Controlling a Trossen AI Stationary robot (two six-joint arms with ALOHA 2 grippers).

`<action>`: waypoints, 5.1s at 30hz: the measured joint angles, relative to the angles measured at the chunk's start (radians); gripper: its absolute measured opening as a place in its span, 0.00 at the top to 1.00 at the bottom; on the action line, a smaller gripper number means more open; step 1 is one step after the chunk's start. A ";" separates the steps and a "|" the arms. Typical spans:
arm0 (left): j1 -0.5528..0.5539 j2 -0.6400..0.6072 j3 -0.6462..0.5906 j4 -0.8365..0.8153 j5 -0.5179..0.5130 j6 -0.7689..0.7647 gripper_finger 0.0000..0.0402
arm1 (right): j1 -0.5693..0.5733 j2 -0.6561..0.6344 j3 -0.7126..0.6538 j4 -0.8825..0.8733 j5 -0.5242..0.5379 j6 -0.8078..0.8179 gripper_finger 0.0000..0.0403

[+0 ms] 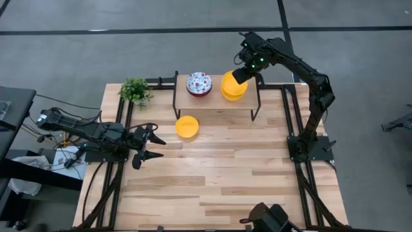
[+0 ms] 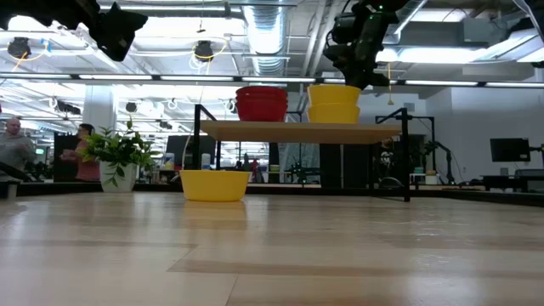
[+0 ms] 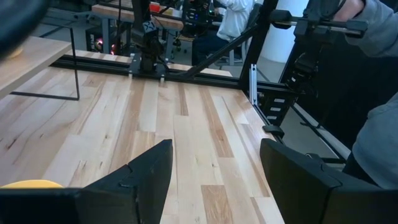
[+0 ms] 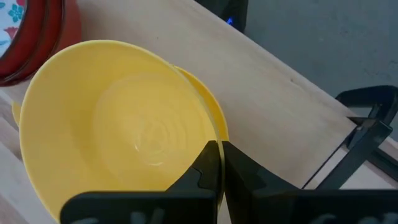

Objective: Pick & Place Mini bowls
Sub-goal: Stack the right yellow bowl on top of the yellow bowl on the shelf

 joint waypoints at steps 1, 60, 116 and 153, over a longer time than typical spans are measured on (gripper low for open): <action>0.000 0.000 0.000 0.000 0.000 0.000 0.40 | 0.001 0.000 0.000 0.003 0.000 0.000 1.00; 0.000 0.000 0.000 -0.003 0.000 0.000 0.40 | 0.017 0.000 0.000 0.018 0.026 0.005 0.83; 0.000 0.000 0.000 0.010 0.000 0.000 0.40 | 0.026 -0.020 0.000 0.017 0.024 -0.046 0.65; 0.000 0.000 0.000 0.016 0.000 -0.045 0.40 | -0.041 -0.012 -0.012 0.018 -0.163 -0.169 1.00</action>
